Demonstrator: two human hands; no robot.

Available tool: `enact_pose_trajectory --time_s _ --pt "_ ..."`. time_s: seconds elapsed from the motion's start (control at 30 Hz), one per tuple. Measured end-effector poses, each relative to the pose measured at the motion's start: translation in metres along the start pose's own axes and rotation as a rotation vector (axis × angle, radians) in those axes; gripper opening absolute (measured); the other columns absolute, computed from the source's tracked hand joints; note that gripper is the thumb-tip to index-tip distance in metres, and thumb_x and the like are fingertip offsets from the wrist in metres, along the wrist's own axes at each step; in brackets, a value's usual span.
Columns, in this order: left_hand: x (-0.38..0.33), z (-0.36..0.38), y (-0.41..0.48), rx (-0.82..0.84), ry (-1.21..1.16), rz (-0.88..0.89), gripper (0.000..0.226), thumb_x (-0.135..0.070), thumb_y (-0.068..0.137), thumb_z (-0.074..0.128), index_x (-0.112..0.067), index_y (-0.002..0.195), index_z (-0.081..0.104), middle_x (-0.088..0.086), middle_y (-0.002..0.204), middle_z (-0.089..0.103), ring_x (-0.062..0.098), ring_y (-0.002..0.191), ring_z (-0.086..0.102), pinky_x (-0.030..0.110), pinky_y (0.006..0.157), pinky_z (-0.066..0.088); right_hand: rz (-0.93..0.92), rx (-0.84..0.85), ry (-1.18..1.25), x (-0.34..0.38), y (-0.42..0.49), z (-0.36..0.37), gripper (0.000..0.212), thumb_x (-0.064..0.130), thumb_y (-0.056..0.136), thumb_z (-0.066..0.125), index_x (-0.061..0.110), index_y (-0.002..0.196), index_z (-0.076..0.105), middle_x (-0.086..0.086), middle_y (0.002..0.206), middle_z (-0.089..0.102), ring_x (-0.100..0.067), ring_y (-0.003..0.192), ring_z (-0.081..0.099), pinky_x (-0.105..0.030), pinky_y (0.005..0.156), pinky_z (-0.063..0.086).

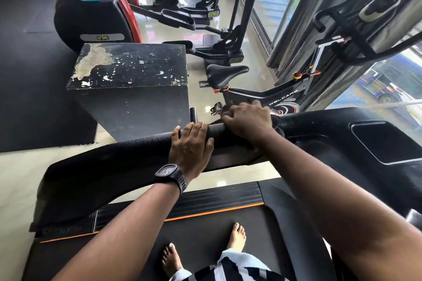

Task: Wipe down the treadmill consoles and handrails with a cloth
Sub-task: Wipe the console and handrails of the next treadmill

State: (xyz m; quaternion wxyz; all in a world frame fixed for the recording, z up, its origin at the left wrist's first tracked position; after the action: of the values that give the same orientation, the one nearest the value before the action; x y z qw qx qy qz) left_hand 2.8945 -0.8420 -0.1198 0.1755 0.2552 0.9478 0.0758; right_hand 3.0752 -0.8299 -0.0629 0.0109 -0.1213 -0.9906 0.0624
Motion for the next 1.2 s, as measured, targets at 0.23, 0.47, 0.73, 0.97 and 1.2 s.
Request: enact_pose_trajectory --time_s 0.23,0.47,0.73,0.97,1.2 --pt "-0.003 0.001 0.001 -0.003 0.005 0.04 0.054 -0.044 0.097 0.035 -0.012 0.135 0.057 0.008 0.135 0.061 0.029 0.125 0.056 0.056 0.107 0.038 0.011 -0.279 -0.03 0.019 -0.057 0.033 0.041 0.05 0.091 0.054 0.027 0.124 0.062 -0.004 0.127 0.06 -0.042 0.123 0.046 -0.058 0.098 0.038" --pt "-0.009 0.001 0.003 0.031 0.007 0.055 0.055 -0.045 0.098 0.033 -0.012 0.136 0.057 0.007 0.136 0.06 0.028 0.125 0.056 0.055 0.108 0.039 0.111 -0.079 0.008 -0.016 -0.011 0.005 0.049 0.056 0.094 0.039 0.025 0.123 0.063 -0.006 0.127 0.063 -0.036 0.119 0.049 -0.05 0.092 0.04" --pt "-0.01 0.002 0.005 0.022 0.006 0.058 0.056 -0.044 0.097 0.033 -0.012 0.136 0.057 0.008 0.137 0.06 0.029 0.126 0.056 0.055 0.107 0.04 -0.064 -0.247 -0.042 0.008 -0.04 0.023 0.045 0.058 0.092 0.044 0.029 0.121 0.064 0.001 0.126 0.064 -0.036 0.122 0.047 -0.053 0.095 0.04" --pt "-0.017 0.001 0.006 0.031 -0.007 0.055 0.056 -0.045 0.096 0.035 -0.012 0.135 0.057 0.008 0.135 0.061 0.029 0.124 0.057 0.057 0.107 0.039 0.22 -0.203 -0.004 -0.012 -0.034 0.015 0.049 0.054 0.094 0.043 0.021 0.126 0.061 -0.008 0.131 0.06 -0.039 0.124 0.046 -0.053 0.097 0.039" --pt "-0.02 0.004 0.009 0.049 0.0 0.08 0.056 -0.046 0.097 0.034 -0.013 0.137 0.055 0.006 0.138 0.058 0.026 0.128 0.053 0.054 0.109 0.037 -0.111 -0.179 -0.042 -0.011 -0.024 0.012 0.048 0.061 0.093 0.04 0.031 0.12 0.065 0.001 0.124 0.065 -0.034 0.117 0.051 -0.046 0.089 0.041"
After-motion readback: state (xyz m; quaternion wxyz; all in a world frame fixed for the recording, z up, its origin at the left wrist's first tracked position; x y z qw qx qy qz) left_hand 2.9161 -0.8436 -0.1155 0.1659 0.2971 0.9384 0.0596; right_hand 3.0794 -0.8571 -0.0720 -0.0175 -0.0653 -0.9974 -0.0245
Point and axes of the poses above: each hand's wrist, its own y-axis towards the middle knuckle, its own z-axis out of the palm, x = y × z, the point moved 2 cm from there along y, towards the middle knuckle
